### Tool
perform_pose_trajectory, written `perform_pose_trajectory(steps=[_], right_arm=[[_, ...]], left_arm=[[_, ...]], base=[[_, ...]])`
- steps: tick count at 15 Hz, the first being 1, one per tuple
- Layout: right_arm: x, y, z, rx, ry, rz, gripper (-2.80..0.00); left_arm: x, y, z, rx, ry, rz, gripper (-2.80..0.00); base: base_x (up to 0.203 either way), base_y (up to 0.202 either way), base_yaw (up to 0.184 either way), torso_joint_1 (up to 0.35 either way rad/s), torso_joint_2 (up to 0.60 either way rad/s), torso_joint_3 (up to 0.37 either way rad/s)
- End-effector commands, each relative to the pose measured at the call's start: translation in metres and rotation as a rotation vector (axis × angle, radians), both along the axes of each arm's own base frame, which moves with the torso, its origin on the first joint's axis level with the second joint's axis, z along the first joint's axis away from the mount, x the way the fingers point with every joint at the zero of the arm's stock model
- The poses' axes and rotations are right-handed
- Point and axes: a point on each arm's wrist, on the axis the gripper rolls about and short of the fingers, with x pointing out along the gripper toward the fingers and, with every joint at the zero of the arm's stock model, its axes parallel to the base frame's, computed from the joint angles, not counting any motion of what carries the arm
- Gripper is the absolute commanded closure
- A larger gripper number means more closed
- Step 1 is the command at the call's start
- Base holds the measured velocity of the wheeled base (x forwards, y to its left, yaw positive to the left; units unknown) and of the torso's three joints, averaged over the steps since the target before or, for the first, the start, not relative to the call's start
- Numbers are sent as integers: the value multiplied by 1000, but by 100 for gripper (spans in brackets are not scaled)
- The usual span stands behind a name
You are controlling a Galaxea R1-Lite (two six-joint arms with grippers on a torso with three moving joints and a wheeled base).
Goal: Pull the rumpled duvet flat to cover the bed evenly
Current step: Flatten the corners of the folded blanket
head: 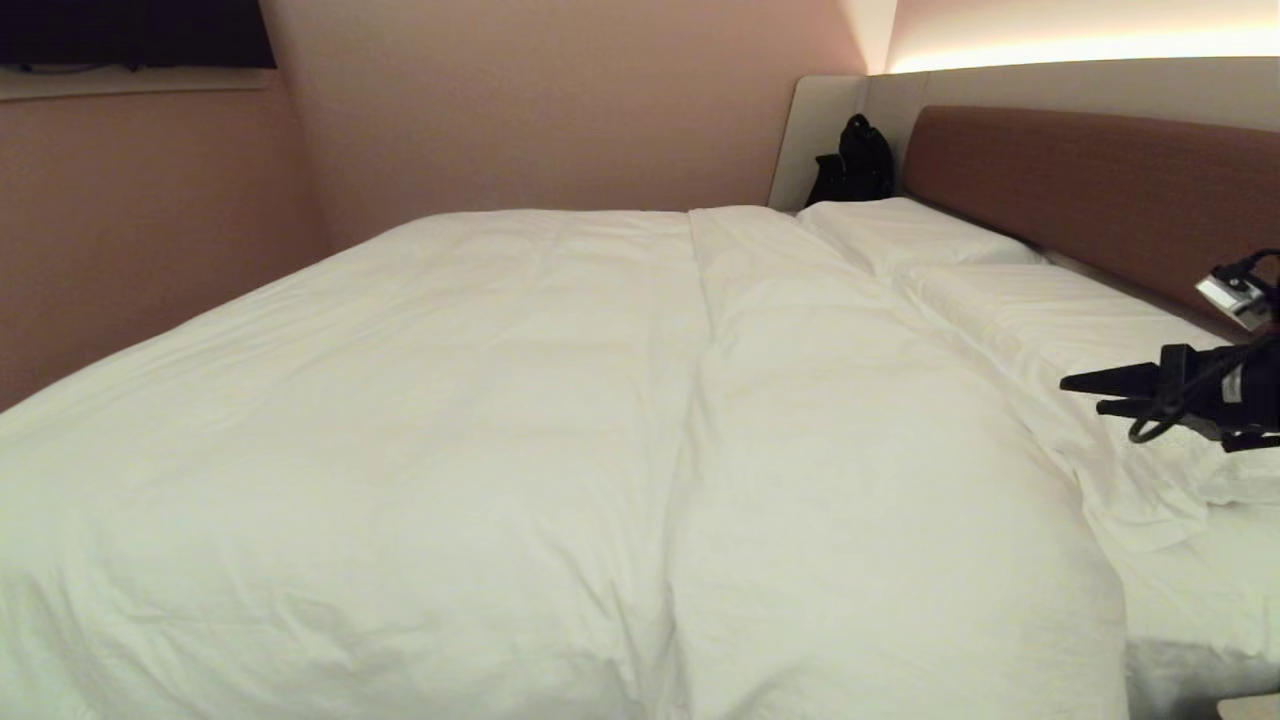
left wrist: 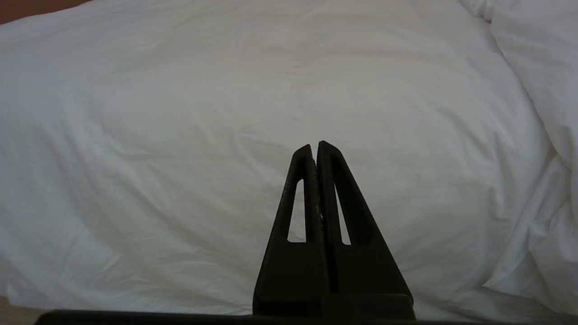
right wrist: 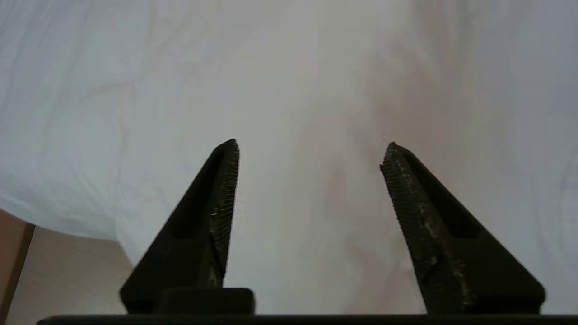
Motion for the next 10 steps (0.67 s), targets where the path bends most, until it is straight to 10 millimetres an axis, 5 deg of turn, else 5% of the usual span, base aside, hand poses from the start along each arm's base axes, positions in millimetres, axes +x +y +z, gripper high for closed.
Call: perform_pose_trajectory(steps=[1,5,10], right_arm=[[32,-17,-27,15,66,-21,-280],[69,-34,-56,6,122,-39,-280],[66,-33,-79,-35,163,7,-280]], left_arm=[[0,0,0,-1,-1,0,0],[0,0,0,-1,-1,0,0],[0,0,0,-1,-1,0,0]], base=[[0,0,0,0,0,0],[0,0,0,0,0,0],[0,0,0,0,0,0]])
